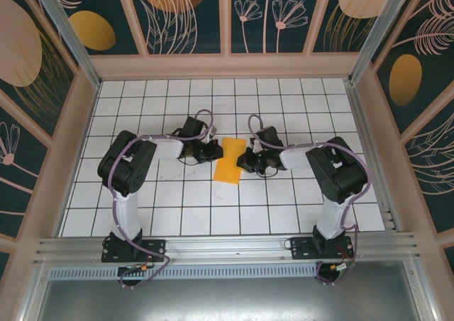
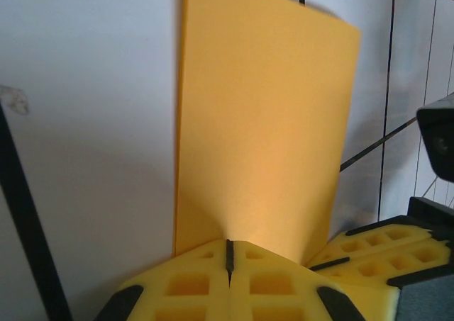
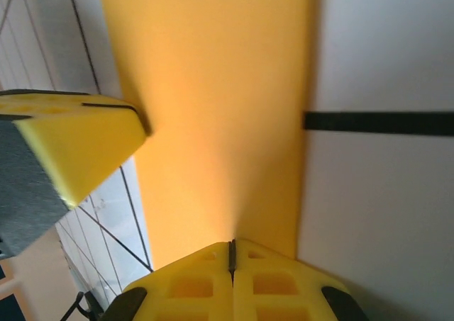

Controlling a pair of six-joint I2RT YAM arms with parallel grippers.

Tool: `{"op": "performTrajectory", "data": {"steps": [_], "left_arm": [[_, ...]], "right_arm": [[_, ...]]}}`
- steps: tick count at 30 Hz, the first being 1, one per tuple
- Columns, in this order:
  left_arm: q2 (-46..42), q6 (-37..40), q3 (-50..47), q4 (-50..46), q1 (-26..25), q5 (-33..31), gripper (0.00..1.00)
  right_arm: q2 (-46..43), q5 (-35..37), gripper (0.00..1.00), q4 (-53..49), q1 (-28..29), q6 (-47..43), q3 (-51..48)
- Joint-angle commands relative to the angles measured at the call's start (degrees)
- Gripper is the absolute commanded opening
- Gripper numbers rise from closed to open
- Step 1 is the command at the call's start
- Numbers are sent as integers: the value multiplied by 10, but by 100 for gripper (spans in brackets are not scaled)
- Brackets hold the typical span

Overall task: Fold a paper plane with a square sheet of paper (pick it up from the middle)
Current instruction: Fold the square sheet of paper in half at the center of the table.

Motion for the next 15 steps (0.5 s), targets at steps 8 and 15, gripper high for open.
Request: {"op": "performTrajectory", "data": {"steps": [8,15], "left_arm": [[21,8,-24,-50,-3,-38,0],[21,8,-24,-51,-3,-38,0]], "right_arm": [[-71,-18,0,23,36,-4,-13],[-64,-15,0,93,59,40,-89]]}}
